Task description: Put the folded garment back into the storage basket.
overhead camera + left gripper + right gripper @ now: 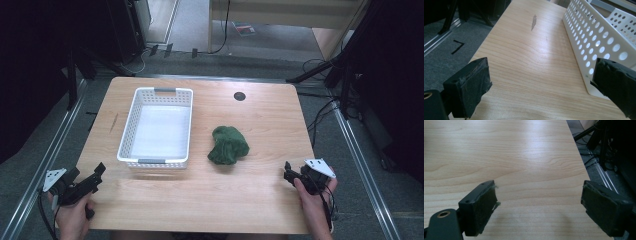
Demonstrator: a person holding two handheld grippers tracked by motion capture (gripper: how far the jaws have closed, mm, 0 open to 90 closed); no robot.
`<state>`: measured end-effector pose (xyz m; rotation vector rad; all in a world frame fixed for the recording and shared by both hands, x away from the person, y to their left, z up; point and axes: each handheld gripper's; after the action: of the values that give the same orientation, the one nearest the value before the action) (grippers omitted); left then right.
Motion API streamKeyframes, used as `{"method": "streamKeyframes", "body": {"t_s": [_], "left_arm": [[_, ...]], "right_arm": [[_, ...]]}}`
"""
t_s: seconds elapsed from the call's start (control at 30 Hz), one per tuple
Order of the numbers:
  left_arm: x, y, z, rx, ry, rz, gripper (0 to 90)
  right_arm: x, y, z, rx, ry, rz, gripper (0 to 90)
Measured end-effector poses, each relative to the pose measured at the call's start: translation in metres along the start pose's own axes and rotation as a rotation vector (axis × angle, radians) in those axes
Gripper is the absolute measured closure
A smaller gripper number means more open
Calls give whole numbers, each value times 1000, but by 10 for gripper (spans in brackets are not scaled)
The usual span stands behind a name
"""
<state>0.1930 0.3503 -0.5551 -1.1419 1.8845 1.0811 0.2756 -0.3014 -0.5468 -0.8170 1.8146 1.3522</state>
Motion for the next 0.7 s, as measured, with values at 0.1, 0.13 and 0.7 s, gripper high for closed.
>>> {"method": "streamKeyframes", "body": {"t_s": [0.1, 0.13, 0.7], "left_arm": [[-1, 0, 1, -5, 15, 0, 25], [-2, 0, 2, 1, 39, -6, 25], [-25, 17, -18, 12, 22, -29, 25]], "right_arm": [[0, 0, 0, 0, -5, -1, 137], [0, 0, 0, -3, 0, -4, 137], [-1, -1, 3, -15, 14, -1, 136]]}}
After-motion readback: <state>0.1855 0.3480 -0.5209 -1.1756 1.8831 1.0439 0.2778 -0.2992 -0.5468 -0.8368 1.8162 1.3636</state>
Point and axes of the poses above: each handheld gripper's, and its own axes: y roughly backward along the jaws, x roughly out of its underside, z roughly to its left, and after that the axes turned 15 degrees about x, right-handed
